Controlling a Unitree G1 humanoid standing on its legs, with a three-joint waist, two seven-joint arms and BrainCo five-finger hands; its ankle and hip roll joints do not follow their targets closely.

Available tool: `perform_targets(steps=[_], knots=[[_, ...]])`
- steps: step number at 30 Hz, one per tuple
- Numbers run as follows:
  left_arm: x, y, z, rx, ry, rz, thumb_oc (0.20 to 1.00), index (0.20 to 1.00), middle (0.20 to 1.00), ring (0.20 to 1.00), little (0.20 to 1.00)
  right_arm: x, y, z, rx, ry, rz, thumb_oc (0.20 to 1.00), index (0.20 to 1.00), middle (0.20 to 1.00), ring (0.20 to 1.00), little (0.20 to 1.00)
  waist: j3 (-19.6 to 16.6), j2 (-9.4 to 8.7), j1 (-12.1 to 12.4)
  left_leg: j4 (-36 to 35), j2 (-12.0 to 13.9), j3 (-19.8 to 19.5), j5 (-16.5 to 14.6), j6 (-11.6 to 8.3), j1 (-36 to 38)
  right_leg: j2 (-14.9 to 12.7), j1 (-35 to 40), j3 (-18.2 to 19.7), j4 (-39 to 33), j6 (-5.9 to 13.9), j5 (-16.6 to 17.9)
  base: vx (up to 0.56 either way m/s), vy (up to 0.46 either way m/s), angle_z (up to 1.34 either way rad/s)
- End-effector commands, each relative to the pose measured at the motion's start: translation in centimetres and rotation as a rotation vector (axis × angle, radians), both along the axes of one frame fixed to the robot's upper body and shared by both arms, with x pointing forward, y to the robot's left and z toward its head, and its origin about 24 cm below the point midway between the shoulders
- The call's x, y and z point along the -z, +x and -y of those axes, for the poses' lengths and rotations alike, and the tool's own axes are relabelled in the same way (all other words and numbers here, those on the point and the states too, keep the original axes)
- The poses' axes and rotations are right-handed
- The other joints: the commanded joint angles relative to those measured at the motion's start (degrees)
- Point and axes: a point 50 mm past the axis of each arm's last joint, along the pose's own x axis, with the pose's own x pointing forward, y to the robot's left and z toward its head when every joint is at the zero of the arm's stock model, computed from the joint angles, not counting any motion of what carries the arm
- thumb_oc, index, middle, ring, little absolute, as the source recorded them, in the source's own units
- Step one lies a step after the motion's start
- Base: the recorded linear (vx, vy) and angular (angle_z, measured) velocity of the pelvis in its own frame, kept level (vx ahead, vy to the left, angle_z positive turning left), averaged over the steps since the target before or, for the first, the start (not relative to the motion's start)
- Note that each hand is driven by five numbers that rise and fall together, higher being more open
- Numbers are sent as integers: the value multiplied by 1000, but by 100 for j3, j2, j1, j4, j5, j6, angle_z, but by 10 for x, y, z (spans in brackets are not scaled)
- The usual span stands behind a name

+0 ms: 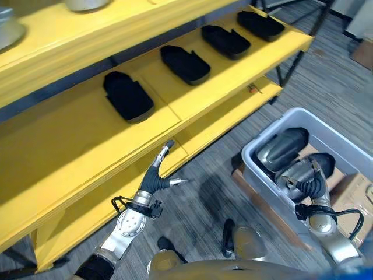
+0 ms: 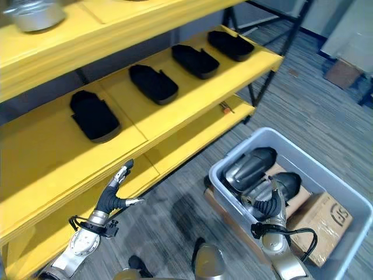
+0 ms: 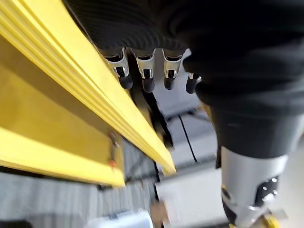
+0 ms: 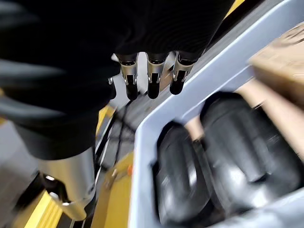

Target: Move parts from the plastic box to the shelf.

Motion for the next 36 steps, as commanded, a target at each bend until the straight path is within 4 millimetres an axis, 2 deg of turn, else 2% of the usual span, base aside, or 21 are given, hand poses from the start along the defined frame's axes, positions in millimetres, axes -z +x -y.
perform_targets(steps=[1, 2, 4, 7, 8, 9, 10, 13, 15, 16, 17, 18, 20, 23, 25, 27, 32, 36], knots=[[-33, 8, 4, -48, -209, 181, 1000, 1000, 1000, 1000, 1000, -17, 9, -3, -24, -20, 119, 1000, 1000, 1000, 1000, 1000, 108, -273, -25, 153, 313, -380, 478, -8, -312, 327, 989, -248, -1504, 139, 915, 85, -320, -51], [-36, 12, 4, -60, -230, 190, 1000, 1000, 1000, 1000, 1000, -16, 8, -3, -22, -14, 119, 1000, 1000, 1000, 1000, 1000, 88, -292, -58, 174, 371, -444, 542, -49, -291, 356, 977, -185, -1529, 129, 931, 103, -299, -82], [-38, 17, 5, -89, -263, 191, 1000, 1000, 1000, 1000, 1000, -12, 8, -5, -32, 2, 114, 1000, 1000, 1000, 1000, 1000, 42, -347, -49, 263, 425, -869, 607, -104, -260, 449, 980, 64, -1639, 106, 994, 121, -267, -97], [-39, 17, 3, -130, -307, 203, 1000, 1000, 1000, 1000, 1000, -9, 8, -7, -62, 18, 99, 1000, 1000, 1000, 1000, 1000, -5, -369, 26, 341, 188, -1602, 445, -4, -255, 568, 1004, 509, -1742, 70, 1049, 115, -117, -70], [-36, 15, 1, -155, -334, 181, 1000, 1000, 1000, 1000, 1000, -7, 7, -9, -88, 19, 87, 1000, 1000, 1000, 1000, 1000, -54, -365, 125, 415, -34, -2054, 356, 182, -396, 651, 928, 805, -1734, -2, 1118, 104, -53, -102], [-34, 14, 0, -171, -331, 177, 1000, 1000, 1000, 1000, 1000, -6, 7, -10, -103, 21, 80, 1000, 1000, 1000, 1000, 1000, -76, -360, 189, 529, -236, -2442, 213, 283, -490, 694, 914, 1029, -1697, -24, 1098, 170, -59, -168], [-30, 9, -1, -190, -294, 165, 1000, 1000, 1000, 1000, 1000, -5, 8, -12, -127, 27, 69, 1000, 1000, 1000, 1000, 1000, -123, -356, 348, 873, -855, -3199, -255, 564, -685, 800, 938, 1538, -1700, -58, 1112, 191, -17, -190], [-26, 0, -2, -134, -277, 132, 1000, 1000, 1000, 1000, 1000, -5, 3, -12, -103, 58, 61, 1000, 1000, 1000, 1000, 1000, -121, -310, 446, 939, -1330, -3491, -511, 737, -841, 898, 1058, 1866, -1756, -21, 1180, 143, 52, -146], [-23, -5, -3, -119, -267, 119, 1000, 1000, 1000, 1000, 1000, -4, 1, -11, -83, 76, 67, 1000, 1000, 1000, 1000, 1000, -104, -265, 480, 726, -1450, -3543, -438, 732, -982, 914, 1141, 1974, -1813, 22, 1207, 94, 159, -11], [-21, -6, -2, -115, -258, 115, 1000, 1000, 1000, 1000, 1000, -5, 0, -11, -75, 77, 76, 1000, 1000, 1000, 1000, 1000, -85, -246, 512, 644, -1475, -3611, -288, 696, -1148, 915, 1206, 2045, -1851, 30, 1207, 98, 249, -13], [-19, -6, 0, -106, -239, 113, 1000, 1000, 1000, 1000, 1000, -5, 1, -14, -69, 82, 87, 1000, 1000, 1000, 1000, 1000, -59, -218, 573, 596, -1473, -3821, 1, 632, -1421, 925, 1278, 2170, -1878, 23, 1198, 71, 250, -37], [-18, -6, 1, -105, -228, 114, 1000, 1000, 1000, 1000, 1000, -5, 4, -18, -73, 83, 93, 1000, 1000, 1000, 1000, 1000, -12, -201, 644, 672, -1516, -4065, 156, 604, -1621, 930, 1336, 2278, -1819, 6, 1134, 61, 240, -54], [-16, -3, 2, -100, -218, 107, 1000, 1000, 1000, 1000, 1000, -4, 12, -23, -76, 91, 99, 1000, 1000, 1000, 1000, 1000, -65, -168, 686, 592, -1557, -3978, -56, 651, -1573, 883, 1354, 2246, -1847, 6, 1102, 38, 208, -60], [-14, -2, 6, -94, -199, 102, 1000, 1000, 1000, 1000, 1000, -3, 14, -25, -61, 110, 100, 1000, 1000, 1000, 1000, 1000, -103, -127, 679, 462, -1560, -3909, -107, 683, -1430, 822, 1339, 2170, -1891, 19, 1142, 23, 145, -57], [-13, 1, 5, -98, -219, 96, 1000, 1000, 1000, 1000, 1000, -3, 15, -29, -64, 119, 115, 1000, 1000, 1000, 1000, 1000, -170, -70, 642, 125, -1581, -3790, -184, 777, -1111, 780, 1217, 2046, -1971, 84, 1246, -7, 131, -22], [-13, 1, 9, -90, -200, 108, 1000, 1000, 1000, 1000, 1000, -3, 15, -35, -67, 127, 118, 1000, 1000, 1000, 1000, 1000, -210, -26, 633, -226, -1603, -3686, -185, 811, -834, 718, 1115, 1883, -2122, 155, 1389, -3, 112, -30], [-13, -1, 12, -108, -206, 98, 1000, 1000, 1000, 1000, 1000, -4, 16, -42, -94, 135, 122, 1000, 1000, 1000, 1000, 1000, -282, -12, 660, -522, -1576, -3445, -194, 822, -595, 583, 1023, 1623, -2378, 267, 1575, 10, 37, -15], [-11, -2, 12, -161, -216, 106, 1000, 1000, 1000, 1000, 1000, -8, 29, -55, -158, 143, 128, 1000, 1000, 1000, 1000, 1000, -260, -48, 802, -623, -1478, -2923, -209, 784, -524, 323, 984, 1025, -2623, 417, 1747, -29, -8, -52]])
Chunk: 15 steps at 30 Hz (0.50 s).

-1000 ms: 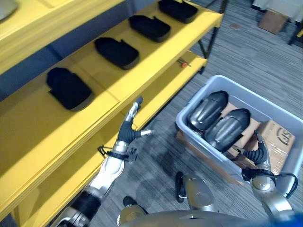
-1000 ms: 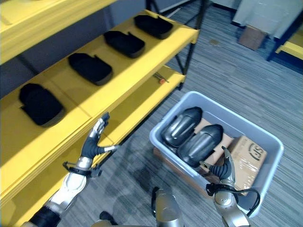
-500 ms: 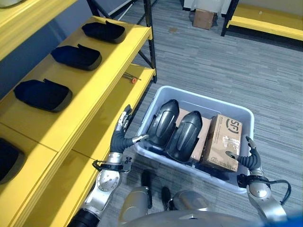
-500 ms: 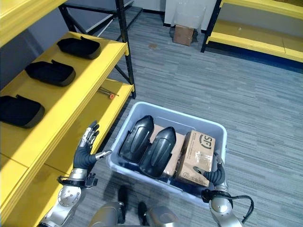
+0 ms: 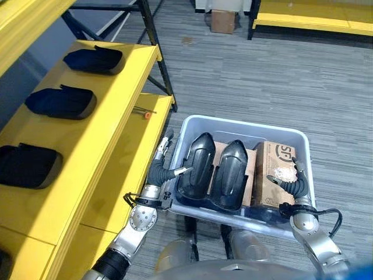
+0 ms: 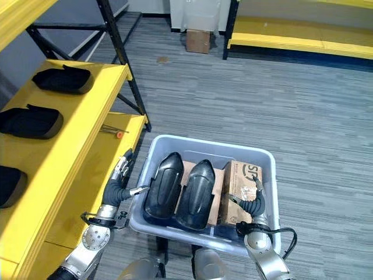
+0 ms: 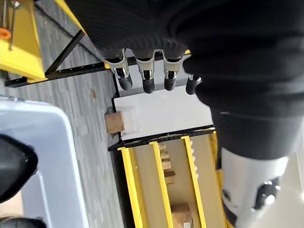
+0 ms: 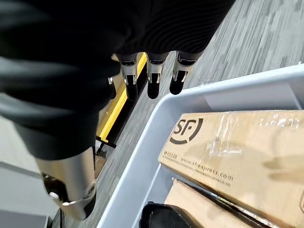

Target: Move parts from the plastic box to the shelf.

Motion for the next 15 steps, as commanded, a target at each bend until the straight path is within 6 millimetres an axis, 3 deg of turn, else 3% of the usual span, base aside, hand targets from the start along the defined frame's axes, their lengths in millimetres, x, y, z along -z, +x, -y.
perform_targets(steps=[1, 4, 15], knots=[[-16, 2, -2, -56, -33, 105, 1000, 1000, 1000, 1000, 1000, -20, 18, -14, -76, 6, 98, 1000, 1000, 1000, 1000, 1000, -124, -185, 188, 146, 64, 335, -468, -100, 255, -415, 507, -817, -1632, 336, 1484, -76, -8, -105], [-18, 4, 1, -62, -33, 118, 1000, 1000, 1000, 1000, 1000, -20, 28, -25, -104, 24, 87, 1000, 1000, 1000, 1000, 1000, -35, -185, 281, 134, 118, 584, -457, -114, 232, -490, 479, -1030, -1670, 363, 1514, -87, -35, -91], [-20, 4, 10, -18, -45, 123, 1000, 1000, 1000, 1000, 1000, -13, 27, -37, -132, 67, 30, 1000, 1000, 1000, 1000, 1000, 153, -101, 217, 328, 241, 701, -436, -190, 138, -432, 494, -1037, -1589, 232, 1404, -1, -50, -4]])
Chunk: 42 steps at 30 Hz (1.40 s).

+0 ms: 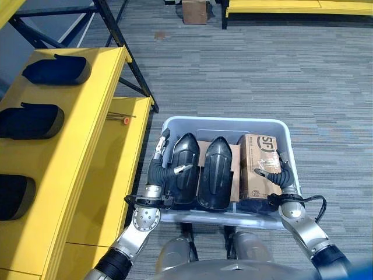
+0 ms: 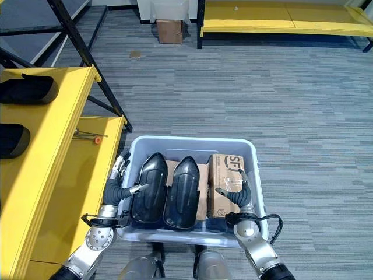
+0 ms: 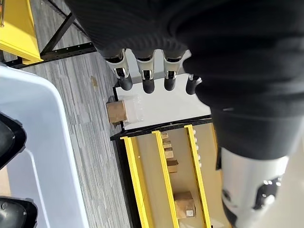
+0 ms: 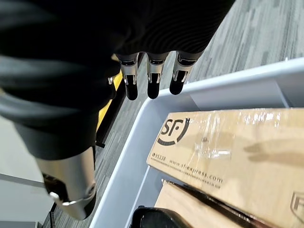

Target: Move parts from the plastic box to the shelf.

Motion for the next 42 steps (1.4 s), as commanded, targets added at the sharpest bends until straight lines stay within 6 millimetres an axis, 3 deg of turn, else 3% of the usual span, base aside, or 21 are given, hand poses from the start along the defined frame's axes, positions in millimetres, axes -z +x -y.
perform_targets(steps=[1, 5, 8, 10, 11, 12, 13, 15, 16, 21, 24, 26, 27, 30, 35, 42], knots=[[-18, 2, 8, 47, -24, 109, 1000, 1000, 1000, 1000, 1000, -11, 7, -17, -38, 67, 58, 1000, 1000, 1000, 1000, 1000, 85, -266, 35, 323, -160, 34, -271, -40, -9, -275, 180, -53, -533, 167, 734, 4, -71, -9], [-17, 3, 14, 79, -15, 102, 1000, 1000, 1000, 1000, 1000, -14, 10, -24, -72, 62, 78, 1000, 1000, 1000, 1000, 1000, 171, -175, -32, 507, -204, 40, -367, -33, -67, -286, 83, -38, -445, 129, 699, 14, -81, -10], [-13, 0, 12, 26, -60, 85, 1000, 1000, 1000, 1000, 1000, -12, 10, -31, -133, 67, 60, 1000, 1000, 1000, 1000, 1000, 215, -145, -24, 989, -338, -311, -638, 18, -122, -287, 76, 208, -294, 54, 632, 84, -52, -24], [-7, -1, 8, 0, -96, 27, 1000, 1000, 1000, 1000, 1000, -10, 10, -38, -192, 72, 37, 1000, 1000, 1000, 1000, 1000, 264, -193, 70, 1401, -395, -830, -637, 15, -236, -265, 69, 459, -229, 2, 637, 69, -46, -24], [0, -3, 6, 6, -116, -37, 1000, 1000, 1000, 1000, 1000, -9, 11, -42, -231, 75, 20, 1000, 1000, 1000, 1000, 1000, 296, -227, 170, 1689, -454, -1284, -535, 19, -333, -224, 80, 650, -212, -31, 650, 44, -28, -53], [1, -4, 6, 5, -118, -40, 1000, 1000, 1000, 1000, 1000, -9, 11, -42, -236, 76, 19, 1000, 1000, 1000, 1000, 1000, 287, -234, 179, 1710, -465, -1334, -509, 19, -360, -223, 66, 669, -216, -34, 661, 31, -14, -92], [1, -9, 3, -13, -142, -41, 1000, 1000, 1000, 1000, 1000, -8, 13, -47, -275, 79, -2, 1000, 1000, 1000, 1000, 1000, 329, -267, 313, 1876, -553, -1831, -428, 57, -439, -170, 54, 869, -172, -55, 665, 5, 1, -109], [-1, -13, -3, -41, -164, -25, 1000, 1000, 1000, 1000, 1000, -7, 15, -51, -320, 99, -46, 1000, 1000, 1000, 1000, 1000, 385, -263, 452, 1841, -600, -2199, -317, 104, -484, -74, -2, 1016, -74, -91, 631, -33, 9, -70], [-4, -11, -7, -59, -178, -11, 1000, 1000, 1000, 1000, 1000, -7, 18, -55, -343, 113, -64, 1000, 1000, 1000, 1000, 1000, 416, -249, 489, 1606, -599, -2171, -422, 140, -464, -34, -112, 992, 13, -104, 595, -116, 11, -68], [-8, -4, -7, -65, -144, 40, 1000, 1000, 1000, 1000, 1000, -6, 26, -61, -325, 140, -88, 1000, 1000, 1000, 1000, 1000, 619, -183, 508, 1409, -364, -2076, -226, -1, -698, 52, -422, 802, 280, -208, 457, -117, 1, -21], [-14, 0, -5, -55, -155, 70, 1000, 1000, 1000, 1000, 1000, -3, 23, -56, -282, 155, -93, 1000, 1000, 1000, 1000, 1000, 665, -118, 374, 1234, -20, -1576, -42, -157, -690, -53, -441, 506, 237, -201, 429, -60, 13, 34], [-20, 5, 4, 20, -169, 102, 1000, 1000, 1000, 1000, 1000, -3, 19, -47, -214, 158, -73, 1000, 1000, 1000, 1000, 1000, 649, -13, 122, 909, 448, -556, 212, -374, -575, -249, -504, 36, 255, -169, 370, -156, 85, 102], [-24, 9, 8, 48, -177, 116, 1000, 1000, 1000, 1000, 1000, -4, 19, -45, -190, 159, -63, 1000, 1000, 1000, 1000, 1000, 612, 41, 14, 750, 551, -239, 246, -413, -511, -331, -596, -101, 288, -148, 372, -164, 229, 178], [-34, 24, 26, 92, -177, 138, 1000, 1000, 1000, 1000, 1000, -5, 34, -37, -126, 163, -81, 1000, 1000, 1000, 1000, 1000, 705, 217, -118, 726, 431, -49, 70, -372, -545, -568, -825, -182, 561, -85, 308, -102, 240, 132], [-38, 24, 34, 112, -190, 153, 1000, 1000, 1000, 1000, 1000, -6, 41, -35, -87, 176, -95, 1000, 1000, 1000, 1000, 1000, 818, 294, -95, 628, 270, -41, -61, -298, -539, -650, -823, -111, 417, 9, 450, -37, 108, 5], [-51, 26, 40, 100, -206, 208, 1000, 1000, 1000, 1000, 1000, -20, 58, -43, -48, 217, -49, 1000, 1000, 1000, 1000, 1000, 1179, 159, 66, 1063, 98, -220, -301, -159, -932, -608, -1190, -96, 742, -25, 435, -80, 32, 1]])
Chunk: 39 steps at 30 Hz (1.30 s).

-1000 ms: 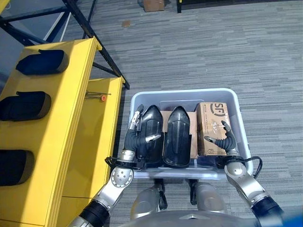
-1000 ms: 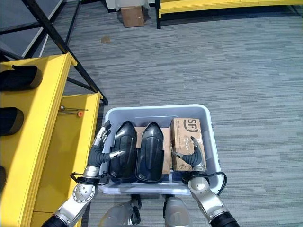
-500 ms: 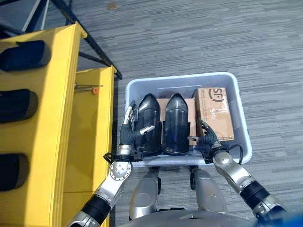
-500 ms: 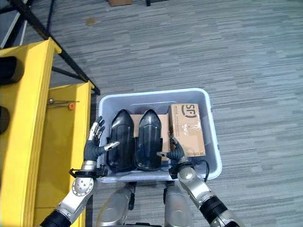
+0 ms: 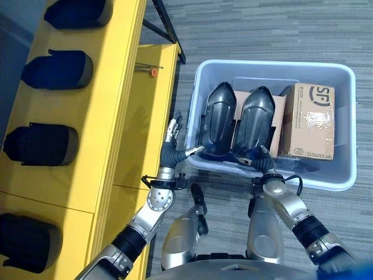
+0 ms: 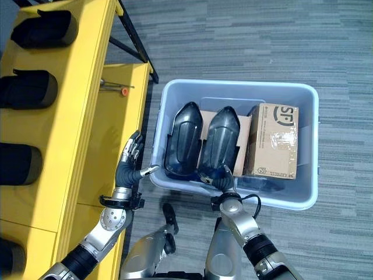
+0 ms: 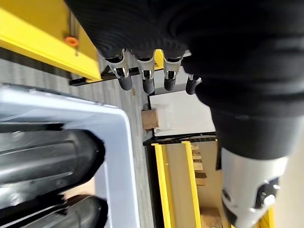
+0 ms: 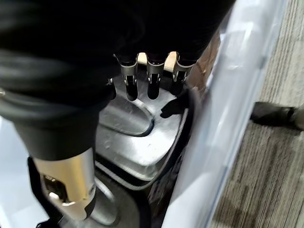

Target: Move parts from the plastic box to the shelf.

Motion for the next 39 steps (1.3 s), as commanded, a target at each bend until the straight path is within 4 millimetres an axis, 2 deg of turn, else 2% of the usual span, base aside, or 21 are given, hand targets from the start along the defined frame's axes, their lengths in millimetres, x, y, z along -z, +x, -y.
perform_targets(steps=[1, 7, 13, 16, 23, 26, 28, 33, 39], knots=[[-27, -5, 9, 21, -52, 143, 1000, 1000, 1000, 1000, 1000, -14, 7, -9, 11, 55, 59, 1000, 1000, 1000, 1000, 1000, 15, -55, 21, 517, 53, -589, 156, 62, -593, 537, 176, -217, 243, -535, -333, -72, 24, -7], [-36, -2, 15, 19, -58, 178, 1000, 1000, 1000, 1000, 1000, -24, 16, -16, 50, 67, 104, 1000, 1000, 1000, 1000, 1000, 266, -86, 55, 731, -26, -622, 99, 131, -839, 571, -34, -168, 366, -547, -291, -72, 14, -1], [-44, 1, 23, 1, -85, 201, 1000, 1000, 1000, 1000, 1000, -60, 33, -17, 146, 18, 327, 1000, 1000, 1000, 1000, 1000, 302, -55, 62, 978, -100, -595, 58, 172, -1318, 607, -465, -95, 485, -548, -240, -70, 35, 0], [-47, -1, 28, -12, -103, 215, 1000, 1000, 1000, 1000, 1000, -65, 33, -18, 161, 22, 337, 1000, 1000, 1000, 1000, 1000, 302, -23, -10, 1023, -94, -498, 54, 170, -1427, 600, -605, -37, 513, -541, -228, -47, 76, -11], [-52, -2, 36, 7, -130, 235, 1000, 1000, 1000, 1000, 1000, -79, 40, -19, 203, 16, 411, 1000, 1000, 1000, 1000, 1000, 302, 52, -10, 1157, -92, -403, 25, 170, -1640, 546, -858, -56, 663, -528, -244, -35, 38, -8], [-54, -1, 39, 13, -128, 238, 1000, 1000, 1000, 1000, 1000, -93, 45, -20, 216, 9, 482, 1000, 1000, 1000, 1000, 1000, 302, 81, -2, 1190, -96, -384, 23, 164, -1718, 527, -944, -70, 699, -524, -245, -41, 27, -1], [-56, -1, 41, 5, -146, 236, 1000, 1000, 1000, 1000, 1000, -120, 50, -24, 215, 0, 625, 1000, 1000, 1000, 1000, 1000, 302, 128, -9, 1270, -83, -314, 5, 148, -1829, 500, -1085, -95, 790, -522, -269, -58, 50, -5], [-56, -3, 51, 20, -178, 228, 1000, 1000, 1000, 1000, 1000, -146, 50, -21, 279, -80, 748, 1000, 1000, 1000, 1000, 1000, 302, 233, -68, 1410, -75, -163, -57, 122, -1952, 444, -1266, -83, 886, -519, -295, -29, 88, -6], [-60, 2, 55, 44, -224, 218, 1000, 1000, 1000, 1000, 1000, -145, 64, -14, 358, -76, 675, 1000, 1000, 1000, 1000, 1000, 302, 289, -9, 1455, -90, -143, -55, 118, -2105, 443, -1425, -112, 937, -525, -281, -5, 18, -3]])
